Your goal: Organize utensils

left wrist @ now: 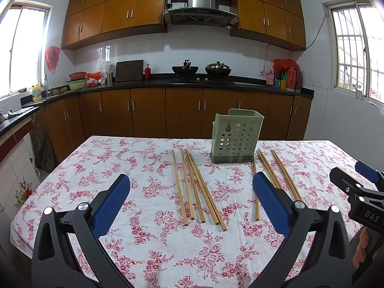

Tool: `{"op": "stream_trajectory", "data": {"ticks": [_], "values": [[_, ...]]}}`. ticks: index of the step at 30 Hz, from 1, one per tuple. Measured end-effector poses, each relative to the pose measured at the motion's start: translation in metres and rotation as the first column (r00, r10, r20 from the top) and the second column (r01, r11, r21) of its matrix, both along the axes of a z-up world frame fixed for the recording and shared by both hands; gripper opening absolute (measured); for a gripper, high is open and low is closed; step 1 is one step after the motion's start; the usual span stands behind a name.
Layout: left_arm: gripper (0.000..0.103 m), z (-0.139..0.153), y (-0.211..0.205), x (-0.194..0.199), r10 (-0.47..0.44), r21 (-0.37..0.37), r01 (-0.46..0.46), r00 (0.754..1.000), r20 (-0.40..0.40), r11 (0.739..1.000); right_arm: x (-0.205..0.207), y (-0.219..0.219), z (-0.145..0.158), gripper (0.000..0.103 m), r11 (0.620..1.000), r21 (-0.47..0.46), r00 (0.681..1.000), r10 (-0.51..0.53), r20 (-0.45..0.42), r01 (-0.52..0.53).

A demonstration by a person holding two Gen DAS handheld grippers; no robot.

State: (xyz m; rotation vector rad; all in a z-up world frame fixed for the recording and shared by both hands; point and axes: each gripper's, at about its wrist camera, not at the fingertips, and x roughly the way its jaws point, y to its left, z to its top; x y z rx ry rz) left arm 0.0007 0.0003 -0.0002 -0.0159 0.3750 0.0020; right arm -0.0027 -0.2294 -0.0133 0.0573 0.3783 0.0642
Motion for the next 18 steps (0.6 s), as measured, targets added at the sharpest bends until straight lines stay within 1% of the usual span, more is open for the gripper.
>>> {"op": "stream_trajectory", "data": {"ticks": [11, 15, 18], "values": [[0.101, -0.0005, 0.0, 0.0004, 0.001, -0.001, -0.001, 1.0, -0.005, 1.0, 0.0006, -0.0011, 0.0003, 0.099, 1.0, 0.001, 1.0, -0.001, -0.004, 0.001], [0.101, -0.0021, -0.0001, -0.0008, 0.002, -0.002, -0.002, 1.0, -0.016, 1.0, 0.0043, -0.0024, -0.0055, 0.099, 1.0, 0.002, 1.0, -0.003, -0.014, 0.003], [0.101, -0.0099, 0.0005, 0.0039, 0.006, -0.005, -0.006, 0.999, -0.034, 1.0, 0.0085, -0.003, -0.0091, 0.099, 1.0, 0.008, 0.999, -0.011, -0.033, 0.011]]}}
